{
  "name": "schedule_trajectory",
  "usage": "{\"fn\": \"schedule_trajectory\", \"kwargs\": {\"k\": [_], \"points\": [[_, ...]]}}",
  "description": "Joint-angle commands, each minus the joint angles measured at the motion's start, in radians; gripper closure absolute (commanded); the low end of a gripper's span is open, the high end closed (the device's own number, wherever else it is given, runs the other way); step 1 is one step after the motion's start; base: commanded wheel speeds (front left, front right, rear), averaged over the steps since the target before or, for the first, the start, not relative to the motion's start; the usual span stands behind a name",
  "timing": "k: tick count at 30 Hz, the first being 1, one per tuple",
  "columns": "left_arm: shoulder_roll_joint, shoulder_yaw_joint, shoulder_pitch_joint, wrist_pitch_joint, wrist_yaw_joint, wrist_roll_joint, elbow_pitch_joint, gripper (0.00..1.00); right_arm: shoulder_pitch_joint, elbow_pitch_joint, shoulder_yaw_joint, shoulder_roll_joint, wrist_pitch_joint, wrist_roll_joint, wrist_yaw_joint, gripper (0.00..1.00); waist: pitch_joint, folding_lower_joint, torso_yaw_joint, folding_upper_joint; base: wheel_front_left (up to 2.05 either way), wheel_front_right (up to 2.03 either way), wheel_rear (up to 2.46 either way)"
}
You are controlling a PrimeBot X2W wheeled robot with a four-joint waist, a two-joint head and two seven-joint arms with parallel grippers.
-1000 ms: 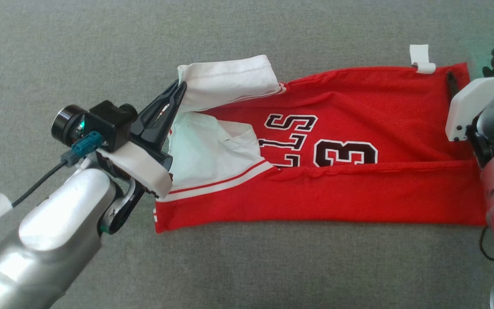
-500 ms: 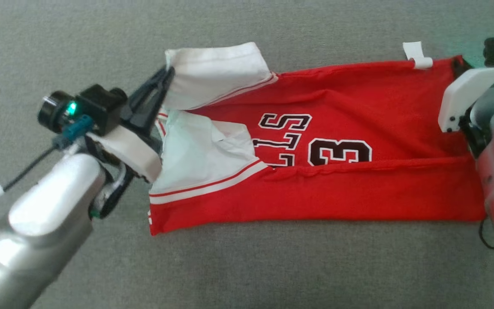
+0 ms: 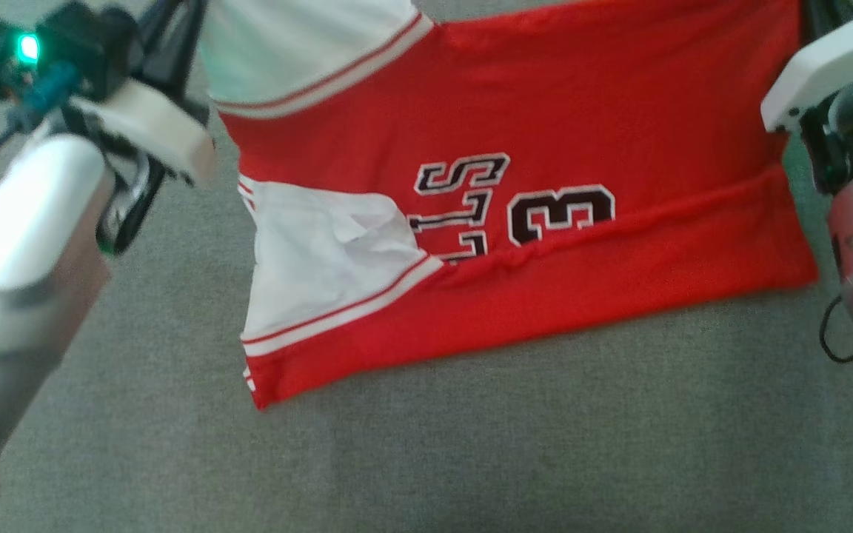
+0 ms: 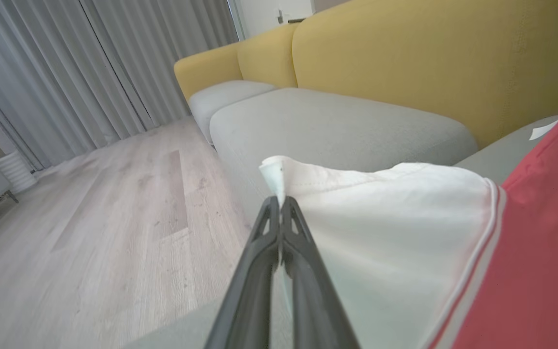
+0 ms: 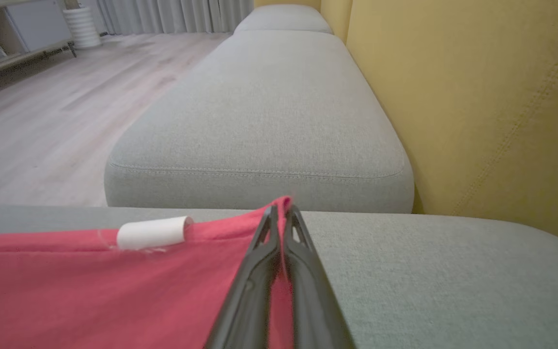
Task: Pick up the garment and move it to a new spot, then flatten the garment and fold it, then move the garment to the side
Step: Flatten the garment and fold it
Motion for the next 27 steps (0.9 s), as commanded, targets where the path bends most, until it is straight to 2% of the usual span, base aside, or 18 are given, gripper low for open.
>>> {"fn": "schedule_trajectory", "kwargs": {"k": [1,7,13,22,27], "points": [[0.026,0.055,-0.08,-0.025,-0.001,0.013,0.014,1.0,-0.044,-0.042,0.025,0.003,-0.027,0.023,-0.001,1.0,0.004,0.0,-0.004,0.0,0.0,0.0,0.0],[-0.03,0.069,-0.154,-0.114,0.006,0.043,0.15,1.0,-0.052,-0.065,0.097,-0.006,-0.094,0.101,-0.001,1.0,0.001,0.0,-0.012,0.0,0.0,0.0,0.0],[-0.061,0.05,-0.132,-0.139,-0.029,0.067,0.204,1.0,-0.017,-0.083,0.203,-0.053,-0.11,0.169,-0.001,1.0,-0.022,0.0,0.0,0.0,0.0,0.0,0.0],[-0.047,0.025,-0.016,-0.141,-0.072,0.057,0.171,1.0,0.104,-0.15,0.395,-0.155,-0.061,0.314,-0.001,1.0,-0.079,0.0,0.036,0.0,0.0,0.0,0.0],[-0.026,-0.009,0.067,-0.084,-0.095,0.029,0.09,1.0,0.176,-0.191,0.502,-0.236,-0.011,0.394,-0.001,1.0,-0.105,0.0,0.061,0.0,0.0,0.0,0.0]]}}
